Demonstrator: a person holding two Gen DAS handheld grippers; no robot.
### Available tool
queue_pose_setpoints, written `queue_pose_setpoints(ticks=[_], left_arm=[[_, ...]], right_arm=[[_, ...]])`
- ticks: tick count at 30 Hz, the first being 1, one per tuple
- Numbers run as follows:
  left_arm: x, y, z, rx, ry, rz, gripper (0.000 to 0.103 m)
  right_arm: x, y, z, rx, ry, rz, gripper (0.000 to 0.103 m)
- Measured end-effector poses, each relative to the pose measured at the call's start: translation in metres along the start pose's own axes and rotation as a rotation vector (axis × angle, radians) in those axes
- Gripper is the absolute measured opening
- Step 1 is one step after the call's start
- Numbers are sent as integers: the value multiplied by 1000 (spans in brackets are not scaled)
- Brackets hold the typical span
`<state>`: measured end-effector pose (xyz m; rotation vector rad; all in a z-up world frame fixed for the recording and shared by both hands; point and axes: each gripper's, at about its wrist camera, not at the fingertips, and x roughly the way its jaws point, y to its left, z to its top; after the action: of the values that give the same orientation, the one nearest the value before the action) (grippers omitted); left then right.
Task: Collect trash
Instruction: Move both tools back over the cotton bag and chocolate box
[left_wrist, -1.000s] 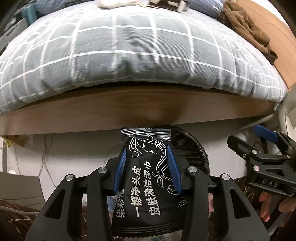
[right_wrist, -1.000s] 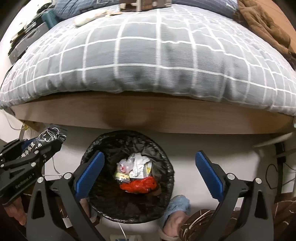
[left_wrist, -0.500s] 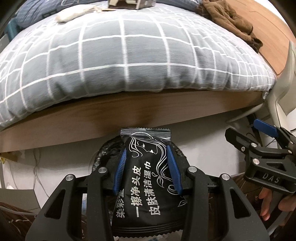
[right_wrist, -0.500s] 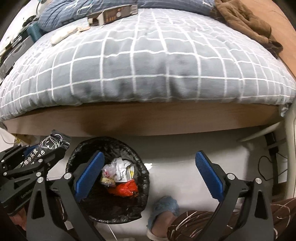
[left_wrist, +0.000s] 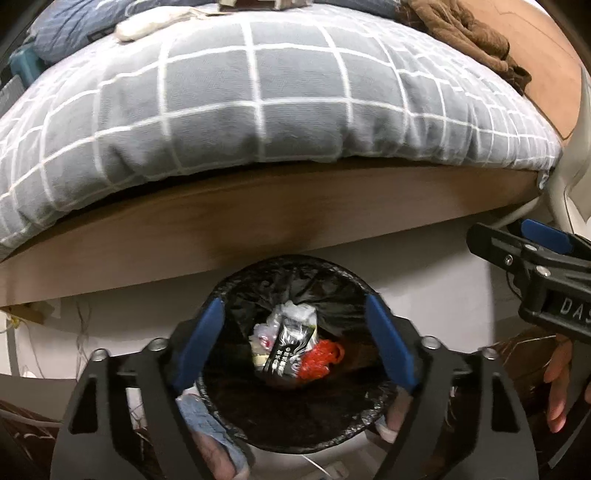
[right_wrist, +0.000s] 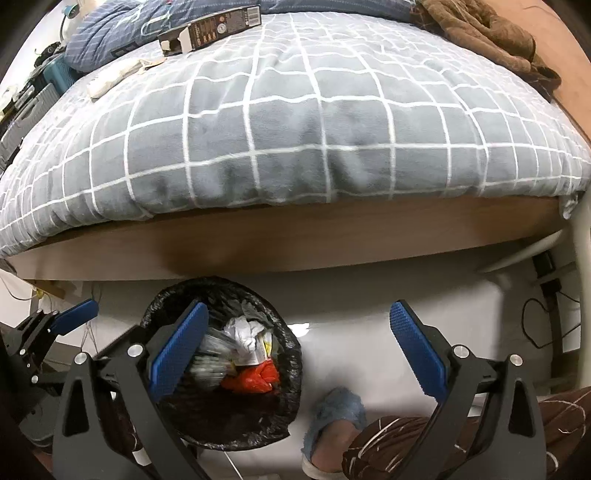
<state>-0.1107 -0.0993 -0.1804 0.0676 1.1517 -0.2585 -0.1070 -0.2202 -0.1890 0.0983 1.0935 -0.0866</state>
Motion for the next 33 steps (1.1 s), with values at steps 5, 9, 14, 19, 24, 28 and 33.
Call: queue_pose_setpoints(ticks=[5,9,14,19,24,28,33], left_arm=[[-13,28,-1,-26,-44,63,97],[-24,38,8,-59,-74,87,97],[-52,58,20,-93,-122,102,97],[-77,71,35,-111,-178,110,97],[-91,83,53,-119,-219,125,97],[-101,100,75,-140,-248,142,97],[-107,122,107,-170,-288,159,97]], right_arm=[[-7,18,10,-23,-28,15,95],[-19,30,21,-39,-73,26,95],[-41,46,35,-70,-147,23,95],[-61,55,51,-89,-216,23,95],[-76,64,68,-111,-261,22,95],[-81,73,88,-129,-290,20,95],[-77,80,120,-117,-304,35,95]])
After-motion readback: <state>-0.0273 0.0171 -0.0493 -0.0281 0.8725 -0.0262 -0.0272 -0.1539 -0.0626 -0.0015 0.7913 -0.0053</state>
